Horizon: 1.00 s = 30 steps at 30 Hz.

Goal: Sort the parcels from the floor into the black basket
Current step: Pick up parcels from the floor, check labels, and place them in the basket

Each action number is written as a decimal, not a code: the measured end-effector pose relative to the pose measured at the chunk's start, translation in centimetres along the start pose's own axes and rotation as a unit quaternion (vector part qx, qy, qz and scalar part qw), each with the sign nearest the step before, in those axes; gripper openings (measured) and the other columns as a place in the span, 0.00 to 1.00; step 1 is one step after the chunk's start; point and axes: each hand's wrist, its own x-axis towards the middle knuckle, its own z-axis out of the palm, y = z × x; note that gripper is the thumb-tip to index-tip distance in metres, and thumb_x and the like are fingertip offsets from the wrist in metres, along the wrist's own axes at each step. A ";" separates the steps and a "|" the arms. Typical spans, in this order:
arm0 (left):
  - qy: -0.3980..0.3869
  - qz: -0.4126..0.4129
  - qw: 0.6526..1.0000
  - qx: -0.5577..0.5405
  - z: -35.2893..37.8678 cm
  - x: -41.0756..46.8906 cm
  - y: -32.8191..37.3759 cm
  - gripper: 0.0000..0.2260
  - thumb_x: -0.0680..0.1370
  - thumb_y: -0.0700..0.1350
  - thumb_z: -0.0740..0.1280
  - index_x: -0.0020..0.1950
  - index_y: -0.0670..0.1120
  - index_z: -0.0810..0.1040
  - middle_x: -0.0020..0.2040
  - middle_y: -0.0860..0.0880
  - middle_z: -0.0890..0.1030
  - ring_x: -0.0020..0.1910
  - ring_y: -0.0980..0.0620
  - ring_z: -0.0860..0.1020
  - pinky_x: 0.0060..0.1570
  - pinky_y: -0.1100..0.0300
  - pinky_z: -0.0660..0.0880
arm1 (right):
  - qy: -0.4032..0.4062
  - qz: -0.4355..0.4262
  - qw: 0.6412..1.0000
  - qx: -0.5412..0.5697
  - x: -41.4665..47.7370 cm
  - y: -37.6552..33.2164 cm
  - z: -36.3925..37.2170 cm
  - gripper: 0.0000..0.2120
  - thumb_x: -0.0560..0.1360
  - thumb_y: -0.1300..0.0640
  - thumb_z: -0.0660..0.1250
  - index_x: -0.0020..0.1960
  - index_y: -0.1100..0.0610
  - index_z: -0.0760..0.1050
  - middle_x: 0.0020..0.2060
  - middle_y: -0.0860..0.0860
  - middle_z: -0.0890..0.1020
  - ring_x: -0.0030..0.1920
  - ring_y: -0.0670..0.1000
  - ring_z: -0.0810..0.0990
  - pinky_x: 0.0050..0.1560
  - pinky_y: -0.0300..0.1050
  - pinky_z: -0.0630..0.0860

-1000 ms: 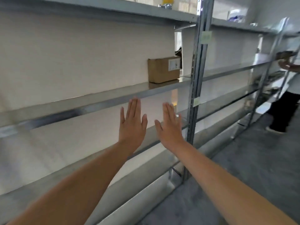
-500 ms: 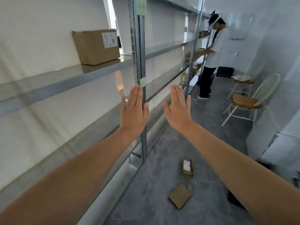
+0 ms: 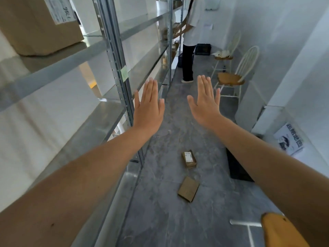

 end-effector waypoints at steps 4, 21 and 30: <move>-0.009 0.021 0.999 -0.027 1.8 1.6 1.2 0.27 0.85 0.51 0.47 0.81 0.44 0.43 0.81 0.48 0.44 0.80 0.53 0.42 0.78 0.47 0.40 | 0.007 0.031 0.999 -0.013 0.0 2.5 -0.3 0.32 0.83 0.47 0.51 0.81 0.56 0.40 0.80 0.49 0.43 0.79 0.48 0.37 0.76 0.56 0.33; -0.035 0.015 0.999 -0.015 9.9 9.4 7.4 0.27 0.85 0.51 0.45 0.81 0.46 0.40 0.81 0.51 0.41 0.79 0.56 0.38 0.78 0.49 0.37 | -0.023 0.013 1.000 0.013 9.3 12.1 2.4 0.32 0.84 0.47 0.49 0.80 0.57 0.39 0.80 0.50 0.42 0.79 0.48 0.36 0.76 0.57 0.34; -0.044 0.005 0.999 0.000 14.7 14.0 10.6 0.27 0.85 0.51 0.46 0.81 0.46 0.42 0.81 0.50 0.42 0.79 0.56 0.39 0.78 0.47 0.38 | -0.052 -0.002 0.997 0.053 13.8 17.4 5.3 0.32 0.84 0.47 0.49 0.80 0.57 0.39 0.80 0.49 0.41 0.79 0.48 0.36 0.75 0.56 0.32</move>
